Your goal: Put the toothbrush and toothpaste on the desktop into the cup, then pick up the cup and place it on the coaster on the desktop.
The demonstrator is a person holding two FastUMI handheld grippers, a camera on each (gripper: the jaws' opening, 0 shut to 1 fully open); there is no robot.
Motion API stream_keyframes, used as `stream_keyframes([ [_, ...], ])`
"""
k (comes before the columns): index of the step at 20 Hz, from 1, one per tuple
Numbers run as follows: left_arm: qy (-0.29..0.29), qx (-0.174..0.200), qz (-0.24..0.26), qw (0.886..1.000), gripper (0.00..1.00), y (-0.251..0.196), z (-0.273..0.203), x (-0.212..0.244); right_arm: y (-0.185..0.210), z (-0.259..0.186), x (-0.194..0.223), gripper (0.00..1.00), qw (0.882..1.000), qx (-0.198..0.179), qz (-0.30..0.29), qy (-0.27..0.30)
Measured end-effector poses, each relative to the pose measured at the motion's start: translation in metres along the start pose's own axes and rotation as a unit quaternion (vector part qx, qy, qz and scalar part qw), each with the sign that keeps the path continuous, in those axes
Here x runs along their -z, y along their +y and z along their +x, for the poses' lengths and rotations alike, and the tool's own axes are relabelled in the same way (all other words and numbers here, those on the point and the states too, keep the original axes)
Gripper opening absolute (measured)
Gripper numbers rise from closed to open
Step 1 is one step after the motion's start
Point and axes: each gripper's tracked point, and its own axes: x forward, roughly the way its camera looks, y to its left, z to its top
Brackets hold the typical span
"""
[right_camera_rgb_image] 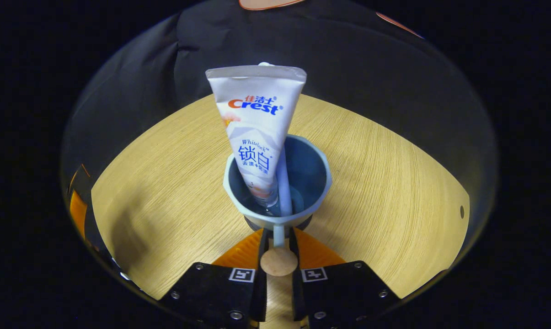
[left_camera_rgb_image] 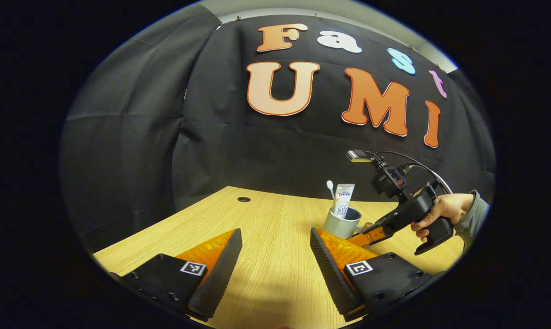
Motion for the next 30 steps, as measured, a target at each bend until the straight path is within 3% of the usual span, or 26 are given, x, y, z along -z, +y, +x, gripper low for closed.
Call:
stream_keyframes([
  [3, -0.003, 0.004, 0.002, 1.000, 0.95, -0.008, -0.005, -0.004, -0.007, -0.002, 0.003, 0.34, 0.999, -0.001, 0.015, -0.031],
  [4, -0.003, 0.006, 0.002, 1.000, 0.95, -0.012, -0.004, -0.006, -0.010, -0.005, 0.003, 0.32, 0.999, -0.003, 0.021, -0.042],
  [7, -0.007, 0.013, 0.005, 1.000, 0.95, -0.026, -0.002, -0.011, -0.018, -0.025, 0.002, 0.57, 0.996, -0.004, 0.037, -0.082],
  [11, -0.015, 0.032, 0.016, 0.999, 0.95, -0.052, -0.004, -0.022, -0.043, -0.072, 0.002, 0.74, 0.988, 0.021, 0.056, -0.145],
  [20, -0.039, 0.055, 0.026, 0.997, 0.95, -0.103, -0.009, -0.038, -0.108, -0.146, 0.036, 0.80, 0.956, 0.097, 0.071, -0.268],
  [27, -0.070, 0.090, 0.026, 0.993, 0.95, -0.150, -0.025, -0.044, -0.131, -0.190, 0.086, 0.80, 0.929, 0.151, 0.106, -0.321],
  [30, -0.088, 0.105, 0.028, 0.990, 0.95, -0.169, -0.031, -0.045, -0.151, -0.206, 0.113, 0.80, 0.914, 0.198, 0.103, -0.338],
])
